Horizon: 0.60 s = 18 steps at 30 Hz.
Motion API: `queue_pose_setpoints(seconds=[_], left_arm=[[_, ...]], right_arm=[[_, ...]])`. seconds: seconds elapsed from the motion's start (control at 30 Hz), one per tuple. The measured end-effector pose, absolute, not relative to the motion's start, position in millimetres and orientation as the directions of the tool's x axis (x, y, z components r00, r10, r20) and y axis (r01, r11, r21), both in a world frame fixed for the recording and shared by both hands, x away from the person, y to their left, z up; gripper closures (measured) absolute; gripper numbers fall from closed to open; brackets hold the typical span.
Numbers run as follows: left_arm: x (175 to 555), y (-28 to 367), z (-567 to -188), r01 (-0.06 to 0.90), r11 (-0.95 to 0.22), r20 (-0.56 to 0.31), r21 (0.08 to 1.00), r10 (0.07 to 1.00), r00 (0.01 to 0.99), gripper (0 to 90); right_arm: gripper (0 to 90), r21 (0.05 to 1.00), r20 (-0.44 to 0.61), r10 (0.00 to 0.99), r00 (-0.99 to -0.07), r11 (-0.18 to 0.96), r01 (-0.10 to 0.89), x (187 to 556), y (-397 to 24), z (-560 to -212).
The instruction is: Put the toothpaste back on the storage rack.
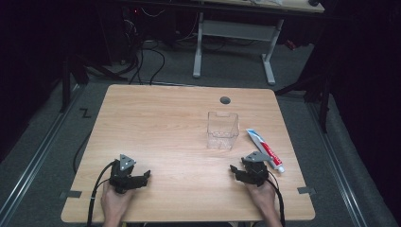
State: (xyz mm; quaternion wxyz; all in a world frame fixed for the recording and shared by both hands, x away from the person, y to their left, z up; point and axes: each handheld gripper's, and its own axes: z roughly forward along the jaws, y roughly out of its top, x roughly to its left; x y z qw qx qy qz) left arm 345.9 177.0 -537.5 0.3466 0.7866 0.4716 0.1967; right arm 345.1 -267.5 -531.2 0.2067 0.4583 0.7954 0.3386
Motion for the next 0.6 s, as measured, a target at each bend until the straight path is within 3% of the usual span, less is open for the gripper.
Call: queue_pose_setpoints(seconds=[0.6], left_arm=[[346.5, 177.4, -537.3, 0.605, -0.315, -0.017, 0.731, 0.878, 0.478, 16.1]], right_arm=[[40.3, 0.729, -0.023, 0.866, -0.499, 0.356, 0.585, 344.6, -266.2, -531.1]])
